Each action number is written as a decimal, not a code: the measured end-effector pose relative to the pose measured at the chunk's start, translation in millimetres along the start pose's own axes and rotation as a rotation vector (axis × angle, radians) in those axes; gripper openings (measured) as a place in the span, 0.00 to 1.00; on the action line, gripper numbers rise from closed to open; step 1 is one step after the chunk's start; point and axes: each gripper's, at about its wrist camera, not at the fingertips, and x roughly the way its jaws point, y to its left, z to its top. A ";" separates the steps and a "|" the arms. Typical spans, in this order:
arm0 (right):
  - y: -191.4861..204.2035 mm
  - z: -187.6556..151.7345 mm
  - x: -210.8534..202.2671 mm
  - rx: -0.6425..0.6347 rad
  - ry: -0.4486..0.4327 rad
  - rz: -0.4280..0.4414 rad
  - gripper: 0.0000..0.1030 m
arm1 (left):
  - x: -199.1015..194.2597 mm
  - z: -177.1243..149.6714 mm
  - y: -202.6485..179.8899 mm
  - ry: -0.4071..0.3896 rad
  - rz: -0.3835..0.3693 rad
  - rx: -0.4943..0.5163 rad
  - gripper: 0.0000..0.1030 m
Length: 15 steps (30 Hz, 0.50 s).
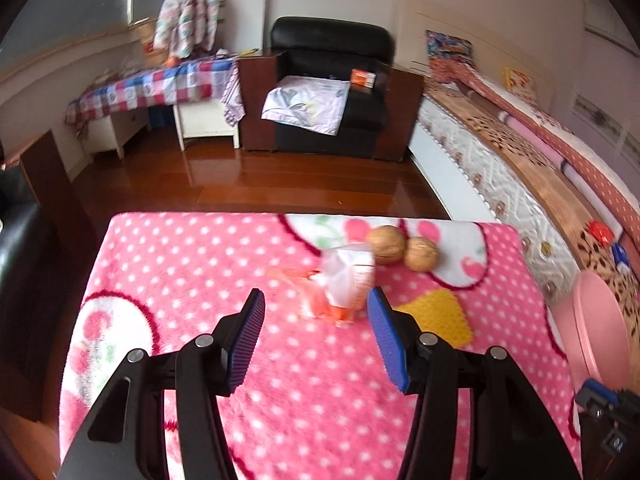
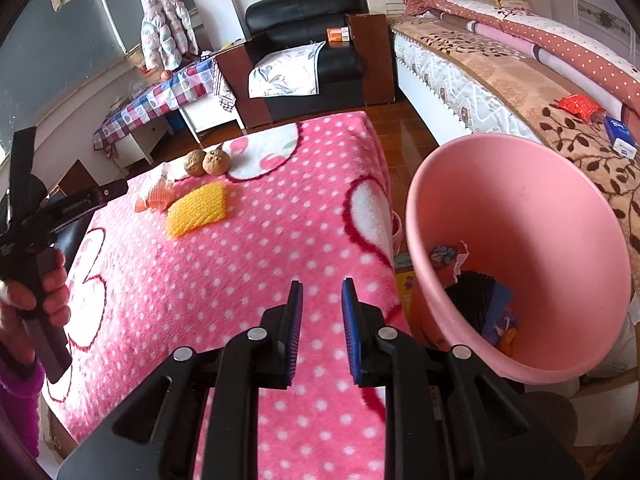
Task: Collect trash
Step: 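Move both open tools back over the table toward the orange bag and yellow mesh, then grasp the orange plastic bag with the left tool while the right tool grasps the yellow mesh net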
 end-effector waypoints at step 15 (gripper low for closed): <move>20.3 -2.8 17.0 -0.046 0.045 -0.011 0.19 | 40.3 -10.5 16.3 0.008 -0.121 -0.095 0.33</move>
